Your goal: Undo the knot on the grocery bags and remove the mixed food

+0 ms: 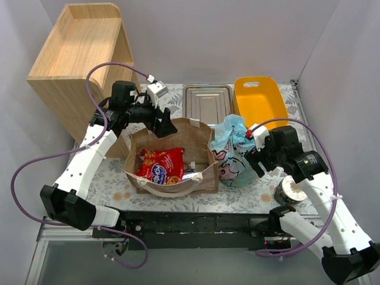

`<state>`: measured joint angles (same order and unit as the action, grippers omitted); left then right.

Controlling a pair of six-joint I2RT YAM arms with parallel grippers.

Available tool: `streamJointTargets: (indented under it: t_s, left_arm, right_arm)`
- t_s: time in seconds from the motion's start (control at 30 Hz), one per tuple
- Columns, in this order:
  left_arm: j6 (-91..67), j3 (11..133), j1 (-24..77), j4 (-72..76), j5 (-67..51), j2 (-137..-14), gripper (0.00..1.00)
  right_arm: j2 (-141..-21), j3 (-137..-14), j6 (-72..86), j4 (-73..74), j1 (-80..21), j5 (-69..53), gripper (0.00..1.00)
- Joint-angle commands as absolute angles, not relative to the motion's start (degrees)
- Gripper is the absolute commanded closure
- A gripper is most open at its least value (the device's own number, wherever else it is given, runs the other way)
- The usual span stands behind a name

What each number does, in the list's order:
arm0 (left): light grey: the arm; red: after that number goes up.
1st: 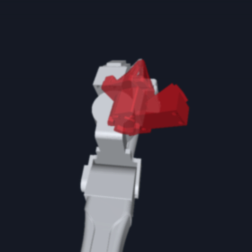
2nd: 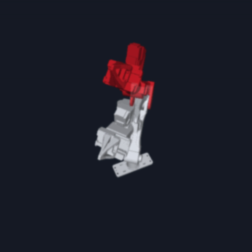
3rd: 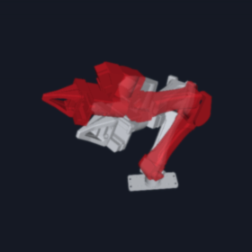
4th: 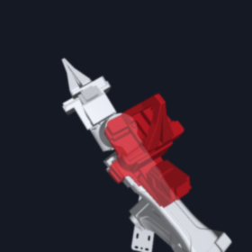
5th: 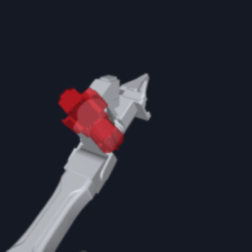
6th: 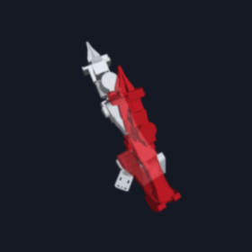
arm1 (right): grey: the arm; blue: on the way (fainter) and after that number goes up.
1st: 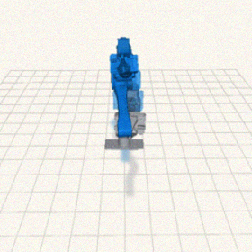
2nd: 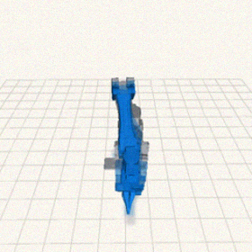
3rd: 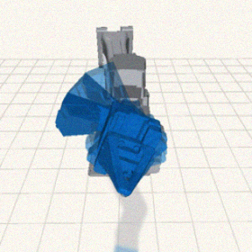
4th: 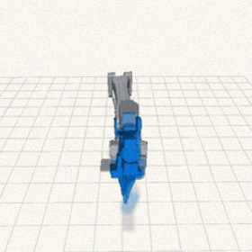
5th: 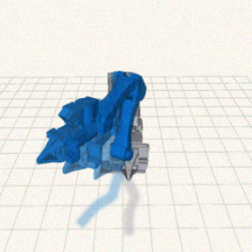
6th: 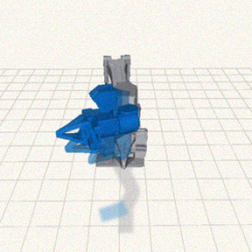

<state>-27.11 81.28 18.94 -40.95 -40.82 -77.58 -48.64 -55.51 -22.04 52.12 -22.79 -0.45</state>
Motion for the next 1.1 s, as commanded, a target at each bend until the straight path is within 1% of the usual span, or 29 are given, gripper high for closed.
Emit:
streamJointTargets:
  t_s: [0.0,0.17,0.27,0.33,0.43,0.47,0.5,0.53,0.6,0.63,0.67,0.73,0.77,0.87,1.0,1.07]
  left_arm:
    - [-18.12,86.56,19.16,-47.18,-36.47,-75.40,0.02]
    - [-15.21,97.80,22.14,-52.46,-35.24,-82.78,0.02]
    - [-15.21,99.93,25.04,-52.82,-35.68,-84.81,0.02]
    - [-15.12,98.88,26.53,-52.12,-35.95,-85.34,0.02]
    - [-14.76,92.83,27.51,-48.62,-34.99,-84.91,0.02]
    - [-14.94,90.81,27.68,-46.78,-34.20,-84.21,0.02]
    - [-15.03,86.79,27.77,-43.63,-33.23,-83.07,0.02]
    - [-14.59,85.36,27.86,-42.81,-31.48,-82.80,0.02]
    - [-13.01,82.20,27.86,-42.45,-28.75,-82.18,0.02]
    - [-13.27,80.96,27.77,-42.02,-25.78,-81.66,0.02]
    - [-13.36,79.73,27.77,-41.40,-24.62,-80.95,0.02]
    - [-12.14,76.30,27.77,-41.04,-22.86,-78.14,0.02]
    - [-11.69,75.51,27.77,-41.22,-21.37,-77.18,0.02]
    - [-10.46,73.92,27.77,-44.54,-17.95,-74.54,0.02]
    - [-10.46,76.89,27.77,-48.25,-18.01,-73.04,0.02]
    - [-10.81,81.90,27.86,-48.95,-20.11,-73.04,0.02]
  right_arm:
    - [-47.98,-55.37,-24.43,44.84,-17.85,-7.37,0.12]
    - [-52.10,-53.28,-24.70,40.96,-9.60,-11.94,0.12]
    - [-56.14,-51.07,-26.71,40.52,-6.86,-15.71,0.12]
    - [-57.74,-50.45,-28.12,40.61,-6.68,-17.22,0.12]
    - [-58.62,-48.43,-28.21,39.99,-6.77,-22.66,0.12]
    - [-58.36,-47.91,-27.60,38.34,-6.68,-24.59,0.13]
    - [-58.19,-46.60,-27.08,37.45,-6.77,-25.74,0.16]
    - [-57.92,-45.89,-26.20,36.66,-6.77,-27.93,0.18]
    - [-57.57,-45.00,-24.71,33.84,-6.85,-29.79,0.38]
    - [-57.74,-45.87,-23.83,33.92,-6.86,-31.97,0.49]
    - [-58.35,-46.84,-22.25,35.67,-6.94,-33.21,0.68]
    - [-58.19,-49.12,-21.80,38.13,-7.21,-35.24,0.82]
    - [-57.14,-49.83,-22.14,39.36,-7.47,-35.85,0.92]
    - [-53.81,-53.78,-23.81,46.65,-8.96,-36.47,0.99]
    - [-49.58,-59.84,-23.11,54.21,-12.13,-35.78,0.99]
    - [-48.52,-60.73,-24.07,55.10,-12.39,-32.45,0.99]
